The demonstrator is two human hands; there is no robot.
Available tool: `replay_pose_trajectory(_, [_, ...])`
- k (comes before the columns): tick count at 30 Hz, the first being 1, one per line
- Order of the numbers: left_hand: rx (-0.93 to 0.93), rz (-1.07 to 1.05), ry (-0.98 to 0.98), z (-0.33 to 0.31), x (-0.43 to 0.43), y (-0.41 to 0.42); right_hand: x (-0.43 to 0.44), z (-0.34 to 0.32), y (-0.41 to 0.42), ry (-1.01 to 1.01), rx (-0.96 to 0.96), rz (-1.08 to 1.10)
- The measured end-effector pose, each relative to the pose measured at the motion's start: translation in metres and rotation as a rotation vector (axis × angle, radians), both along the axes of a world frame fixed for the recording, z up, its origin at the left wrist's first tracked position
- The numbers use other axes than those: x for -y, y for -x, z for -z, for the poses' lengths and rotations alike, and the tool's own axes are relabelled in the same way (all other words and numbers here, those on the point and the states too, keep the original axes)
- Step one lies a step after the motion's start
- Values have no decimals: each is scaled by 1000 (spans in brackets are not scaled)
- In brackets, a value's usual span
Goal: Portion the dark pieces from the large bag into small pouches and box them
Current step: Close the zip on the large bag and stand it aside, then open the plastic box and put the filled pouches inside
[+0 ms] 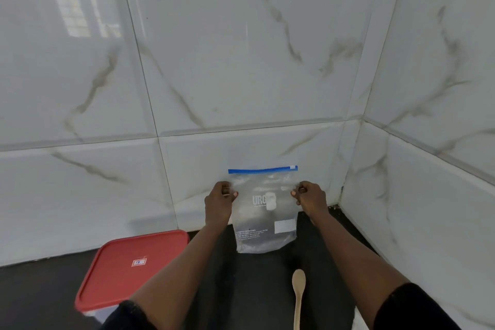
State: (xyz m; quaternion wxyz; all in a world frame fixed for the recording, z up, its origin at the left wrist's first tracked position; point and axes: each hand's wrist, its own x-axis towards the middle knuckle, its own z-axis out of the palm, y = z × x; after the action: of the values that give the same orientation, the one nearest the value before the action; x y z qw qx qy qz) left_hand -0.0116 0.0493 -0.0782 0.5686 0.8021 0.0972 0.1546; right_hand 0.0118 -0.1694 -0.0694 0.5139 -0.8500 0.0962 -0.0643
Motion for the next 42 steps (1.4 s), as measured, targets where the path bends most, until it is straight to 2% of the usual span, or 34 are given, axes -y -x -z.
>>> replay_pose_trajectory(4, [29, -28, 38, 1, -3, 5, -3, 6, -5, 39, -29, 10])
replay_pose_trajectory(8, [61, -41, -6, -1, -10, 8, -6, 2, 1, 85, -42, 16])
replay_pose_trajectory(12, [112, -74, -99, -13, -32, 20, -14, -10, 18, 296, 22, 116])
replay_pose_trajectory(15, [125, -159, -187, -15, -70, 39, -32, -21, 38, 435, 143, 127])
replay_pose_trajectory(18, [14, -265, -264, -9, -108, 57, -62, -20, 54, 451, 199, 45])
replay_pose_trajectory(21, [-109, -303, -302, -6, -141, 78, -104, -9, 72, 435, 111, -134])
replay_pose_trajectory(23, [-272, -340, -386, -3, -159, 91, -136, -3, 85, 423, 17, -260])
replay_pose_trajectory(25, [-516, -404, -440, -1, -172, 105, -164, 0, 99, 389, -72, -366])
replay_pose_trajectory(27, [-666, -423, -375, 3, -184, 113, -187, 3, 112, 325, -162, -452])
replay_pose_trajectory(30, [-599, -297, -301, 5, -194, 122, -213, 9, 129, 135, -316, -502])
replay_pose_trajectory(35, [-479, -260, -289, 3, -194, 145, -211, 7, 144, 4, -346, -412])
replay_pose_trajectory(42, [-389, -144, -273, -5, -157, 183, -163, 3, 173, 105, -281, -259])
